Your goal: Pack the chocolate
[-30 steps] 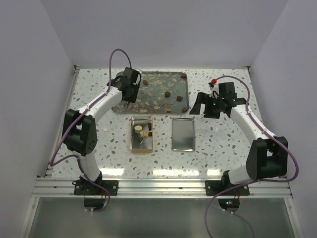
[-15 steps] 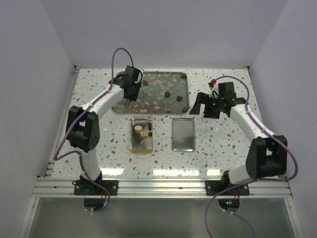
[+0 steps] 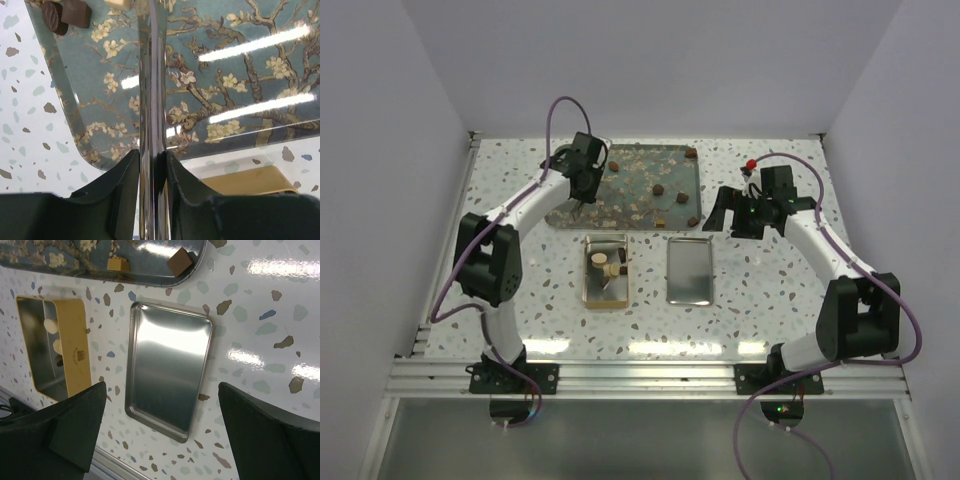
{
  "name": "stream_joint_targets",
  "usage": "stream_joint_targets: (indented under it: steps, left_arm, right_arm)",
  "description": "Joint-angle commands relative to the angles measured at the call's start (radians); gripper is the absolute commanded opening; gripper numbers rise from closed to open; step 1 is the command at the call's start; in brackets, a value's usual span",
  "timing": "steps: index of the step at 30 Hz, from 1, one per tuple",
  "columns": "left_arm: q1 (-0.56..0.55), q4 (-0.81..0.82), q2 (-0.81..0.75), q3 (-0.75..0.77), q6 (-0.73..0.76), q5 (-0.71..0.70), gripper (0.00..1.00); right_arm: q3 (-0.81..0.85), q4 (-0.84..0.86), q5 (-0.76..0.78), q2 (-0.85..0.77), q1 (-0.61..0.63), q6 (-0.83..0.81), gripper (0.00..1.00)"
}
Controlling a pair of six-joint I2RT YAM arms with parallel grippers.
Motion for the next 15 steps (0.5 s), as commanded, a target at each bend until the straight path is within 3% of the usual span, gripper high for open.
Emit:
stream_joint_targets:
  steps: [1,15]
  left_arm:
    - [0.012,-0.005,-0.115,-0.028,0.009,0.023,0.28]
    - [0.005,-0.107,-0.431,-0.166,0.003,0.092,0.29]
  right_arm:
    - [0.036,0.007,-0.002,-0.012,0.003,0.000,0.96]
    - [0.029,0.004,-0.016,-0.060,0.003,-0.002,0.96]
